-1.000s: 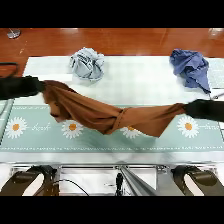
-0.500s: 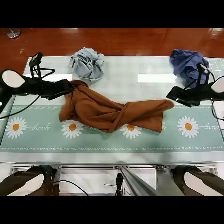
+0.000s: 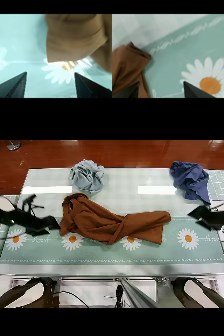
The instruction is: Fold the shirts.
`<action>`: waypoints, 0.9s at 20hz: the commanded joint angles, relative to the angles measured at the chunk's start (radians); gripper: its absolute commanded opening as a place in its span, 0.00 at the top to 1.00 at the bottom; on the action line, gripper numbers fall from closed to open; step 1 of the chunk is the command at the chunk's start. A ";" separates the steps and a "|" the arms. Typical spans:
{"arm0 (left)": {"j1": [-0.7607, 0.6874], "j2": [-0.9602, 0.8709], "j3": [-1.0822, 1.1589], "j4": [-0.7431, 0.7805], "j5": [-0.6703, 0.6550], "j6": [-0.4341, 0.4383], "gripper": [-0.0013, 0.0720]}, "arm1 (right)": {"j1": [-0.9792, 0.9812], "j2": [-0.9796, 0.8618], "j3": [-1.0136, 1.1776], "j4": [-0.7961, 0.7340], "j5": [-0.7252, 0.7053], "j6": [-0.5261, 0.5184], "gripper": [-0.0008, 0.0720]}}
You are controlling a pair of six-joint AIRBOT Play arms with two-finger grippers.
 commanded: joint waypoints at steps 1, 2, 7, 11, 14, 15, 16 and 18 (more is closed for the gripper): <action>0.021 0.000 -0.154 -0.246 0.146 0.118 0.03 | -0.036 0.039 -0.167 0.202 0.022 -0.146 0.13; 0.016 0.000 -0.182 -0.346 0.198 0.167 0.03 | -0.036 0.037 -0.185 0.247 0.021 -0.157 0.14; -0.061 -0.001 -0.208 -0.539 0.373 0.290 0.03 | -0.036 0.037 -0.188 0.264 -0.003 -0.179 0.13; -0.081 -0.002 -0.195 -0.540 0.425 0.298 0.94 | -0.035 -0.003 -0.188 0.274 -0.017 -0.188 0.13; -0.081 -0.001 -0.177 -0.539 0.419 0.298 0.94 | 0.028 -0.089 -0.174 0.316 -0.045 -0.218 0.14; -0.081 -0.001 -0.175 -0.540 0.414 0.297 0.94 | 0.076 -0.129 -0.154 0.325 -0.058 -0.223 0.13; -0.082 -0.001 -0.175 -0.540 0.399 0.298 0.94 | 0.118 -0.169 -0.121 0.326 -0.066 -0.224 0.14; -0.082 -0.001 -0.175 -0.539 0.376 0.298 0.94 | 0.179 -0.256 -0.026 0.327 -0.077 -0.215 0.13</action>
